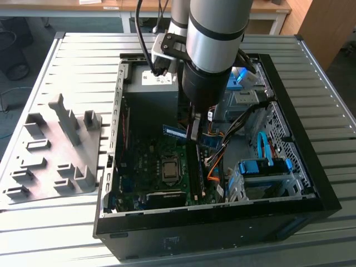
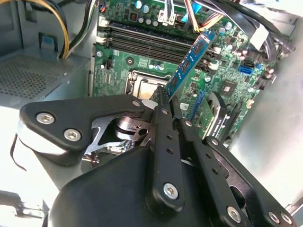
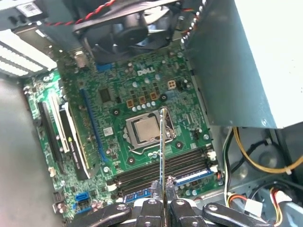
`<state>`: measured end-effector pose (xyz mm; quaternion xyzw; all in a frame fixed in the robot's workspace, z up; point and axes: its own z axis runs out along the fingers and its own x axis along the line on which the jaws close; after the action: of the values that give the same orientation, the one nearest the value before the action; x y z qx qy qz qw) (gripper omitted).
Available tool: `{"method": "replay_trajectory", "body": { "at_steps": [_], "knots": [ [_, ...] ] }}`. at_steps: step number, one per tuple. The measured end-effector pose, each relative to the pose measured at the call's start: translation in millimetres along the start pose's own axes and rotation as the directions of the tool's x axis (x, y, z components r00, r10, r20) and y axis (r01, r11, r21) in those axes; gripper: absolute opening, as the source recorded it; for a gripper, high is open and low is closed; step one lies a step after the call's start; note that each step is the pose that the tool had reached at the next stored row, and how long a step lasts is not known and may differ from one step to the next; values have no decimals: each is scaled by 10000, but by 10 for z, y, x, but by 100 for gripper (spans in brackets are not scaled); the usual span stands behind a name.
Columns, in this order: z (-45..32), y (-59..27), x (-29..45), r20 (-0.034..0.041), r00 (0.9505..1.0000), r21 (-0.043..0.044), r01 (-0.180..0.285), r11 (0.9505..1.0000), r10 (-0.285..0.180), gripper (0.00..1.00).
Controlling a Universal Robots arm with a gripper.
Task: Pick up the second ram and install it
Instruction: 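Insert the second ram into the second slot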
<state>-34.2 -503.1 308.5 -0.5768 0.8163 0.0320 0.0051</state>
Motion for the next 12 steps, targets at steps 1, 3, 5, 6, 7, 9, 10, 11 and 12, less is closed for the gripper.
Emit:
{"method": "replay_trajectory", "body": {
  "at_steps": [1, 3, 5, 6, 7, 9, 10, 11, 12],
  "knots": [
    [1, 0, 0, 7, 9999, 6, -127, 9999, 127, 14],
    [2, 0, 0, 19, 9992, 18, -392, 9992, 392, 14],
    [2, 0, 0, 31, 9979, 28, -645, 9979, 645, 14],
    [3, 0, 0, 37, 9971, 33, -762, 9971, 762, 14],
    [3, 0, 0, 41, 9963, 38, -860, 9963, 860, 14],
    [4, 0, 0, 50, 9945, 46, -1045, 9945, 1045, 14],
    [4, 0, 0, 54, 9935, 49, -1139, 9935, 1139, 14],
    [5, 0, 0, 60, 9923, 53, -1235, 9923, 1235, 14],
    [5, 0, 0, 65, 9911, 57, -1327, 9911, 1327, 14]
  ]
}}
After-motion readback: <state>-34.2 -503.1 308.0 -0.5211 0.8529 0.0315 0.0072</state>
